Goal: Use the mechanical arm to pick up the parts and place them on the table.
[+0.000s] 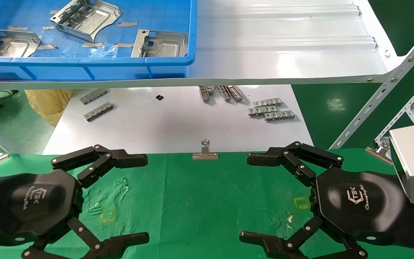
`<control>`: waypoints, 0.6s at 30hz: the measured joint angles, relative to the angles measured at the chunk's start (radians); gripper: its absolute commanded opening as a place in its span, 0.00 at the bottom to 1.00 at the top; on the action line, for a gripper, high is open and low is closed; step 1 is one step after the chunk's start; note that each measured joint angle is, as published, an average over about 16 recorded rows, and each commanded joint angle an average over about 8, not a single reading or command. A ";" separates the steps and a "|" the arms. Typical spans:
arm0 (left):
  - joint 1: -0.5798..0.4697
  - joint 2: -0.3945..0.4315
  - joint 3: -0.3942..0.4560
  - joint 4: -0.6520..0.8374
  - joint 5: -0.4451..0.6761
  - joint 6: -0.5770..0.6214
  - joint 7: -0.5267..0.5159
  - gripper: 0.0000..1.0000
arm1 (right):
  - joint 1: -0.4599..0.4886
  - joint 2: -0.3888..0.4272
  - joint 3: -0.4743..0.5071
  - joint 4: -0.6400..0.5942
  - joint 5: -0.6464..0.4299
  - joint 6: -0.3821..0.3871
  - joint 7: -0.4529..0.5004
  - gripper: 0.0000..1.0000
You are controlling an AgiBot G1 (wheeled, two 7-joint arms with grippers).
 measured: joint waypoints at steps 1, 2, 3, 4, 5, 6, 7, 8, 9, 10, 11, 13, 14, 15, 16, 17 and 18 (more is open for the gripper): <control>0.000 0.000 0.000 0.000 0.000 0.000 0.000 1.00 | 0.000 0.000 0.000 0.000 0.000 0.000 0.000 1.00; 0.000 0.000 0.000 0.000 0.000 0.000 0.000 1.00 | 0.000 0.000 0.000 0.000 0.000 0.000 0.000 1.00; 0.000 0.000 0.000 0.000 0.000 0.000 0.000 1.00 | 0.000 0.000 0.000 0.000 0.000 0.000 0.000 1.00; 0.000 0.000 0.000 0.000 0.000 0.000 0.000 1.00 | 0.000 0.000 0.000 0.000 0.000 0.000 0.000 1.00; 0.000 0.000 0.000 0.000 0.000 0.000 0.000 1.00 | 0.000 0.000 0.000 0.000 0.000 0.000 0.000 1.00; 0.000 0.000 0.000 0.000 0.000 0.000 0.000 1.00 | 0.000 0.000 0.000 0.000 0.000 0.000 0.000 1.00; 0.000 0.000 0.000 0.000 0.000 0.000 0.000 1.00 | 0.000 0.000 0.000 0.000 0.000 0.000 0.000 1.00; 0.000 0.000 0.000 0.000 0.000 0.000 0.000 1.00 | 0.000 0.000 0.000 0.000 0.000 0.000 0.000 1.00; 0.000 0.000 0.000 0.000 0.000 0.000 0.000 1.00 | 0.000 0.000 0.000 0.000 0.000 0.000 0.000 1.00; 0.000 0.000 0.000 0.000 0.000 0.000 0.000 1.00 | 0.000 0.000 0.000 0.000 0.000 0.000 0.000 1.00; 0.000 0.000 0.000 0.000 0.000 0.000 0.000 1.00 | 0.000 0.000 0.000 0.000 0.000 0.000 0.000 1.00; 0.000 0.000 0.000 0.000 0.000 0.000 0.000 1.00 | 0.000 0.000 0.000 0.000 0.000 0.000 0.000 1.00; 0.000 0.000 0.000 0.000 0.000 0.000 0.000 1.00 | 0.000 0.000 0.000 0.000 0.000 0.000 0.000 1.00; 0.000 0.000 0.000 0.000 0.000 0.000 0.000 1.00 | 0.000 0.000 0.000 0.000 0.000 0.000 0.000 1.00; 0.000 0.000 0.000 0.000 0.000 0.000 0.000 1.00 | 0.000 0.000 0.000 0.000 0.000 0.000 0.000 1.00; 0.000 0.000 0.000 0.000 0.000 0.000 0.000 1.00 | 0.000 0.000 0.000 0.000 0.000 0.000 0.000 1.00; 0.000 0.000 0.000 0.000 0.000 0.000 0.000 1.00 | 0.000 0.000 0.000 0.000 0.000 0.000 0.000 1.00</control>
